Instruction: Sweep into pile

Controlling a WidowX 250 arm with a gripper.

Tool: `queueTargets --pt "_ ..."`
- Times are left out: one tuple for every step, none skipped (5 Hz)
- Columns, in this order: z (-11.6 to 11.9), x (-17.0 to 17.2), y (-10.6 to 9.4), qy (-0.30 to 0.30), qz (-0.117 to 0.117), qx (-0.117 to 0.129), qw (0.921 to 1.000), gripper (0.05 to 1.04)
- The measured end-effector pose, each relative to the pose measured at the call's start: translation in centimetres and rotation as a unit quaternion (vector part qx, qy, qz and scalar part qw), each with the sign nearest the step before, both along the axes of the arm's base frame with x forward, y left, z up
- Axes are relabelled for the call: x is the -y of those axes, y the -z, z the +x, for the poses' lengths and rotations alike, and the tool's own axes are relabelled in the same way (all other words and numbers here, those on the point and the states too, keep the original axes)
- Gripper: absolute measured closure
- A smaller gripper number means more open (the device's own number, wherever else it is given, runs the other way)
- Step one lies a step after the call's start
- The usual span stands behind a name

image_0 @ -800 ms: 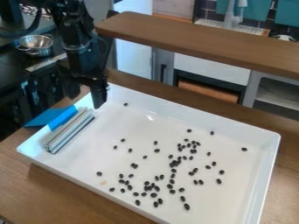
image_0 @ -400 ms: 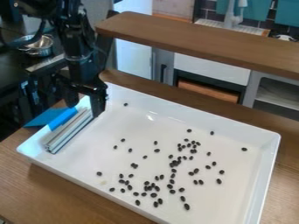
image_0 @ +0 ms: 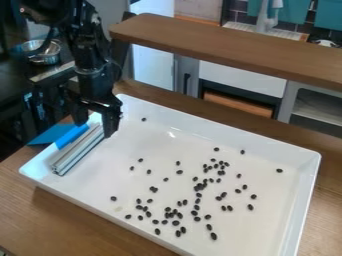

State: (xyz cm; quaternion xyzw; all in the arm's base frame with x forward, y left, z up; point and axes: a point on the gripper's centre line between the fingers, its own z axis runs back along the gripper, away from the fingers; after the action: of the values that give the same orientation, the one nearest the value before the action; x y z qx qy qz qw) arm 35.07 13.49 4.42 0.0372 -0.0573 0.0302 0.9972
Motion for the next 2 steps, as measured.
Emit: queueTargets --pt "-0.1 -0.3 0.5 -0.004 0.001 -0.002 1.0000 0.083" --pt "-0.1 -1.3 1.4 -0.009 0.016 -0.001 0.9998 0.083"
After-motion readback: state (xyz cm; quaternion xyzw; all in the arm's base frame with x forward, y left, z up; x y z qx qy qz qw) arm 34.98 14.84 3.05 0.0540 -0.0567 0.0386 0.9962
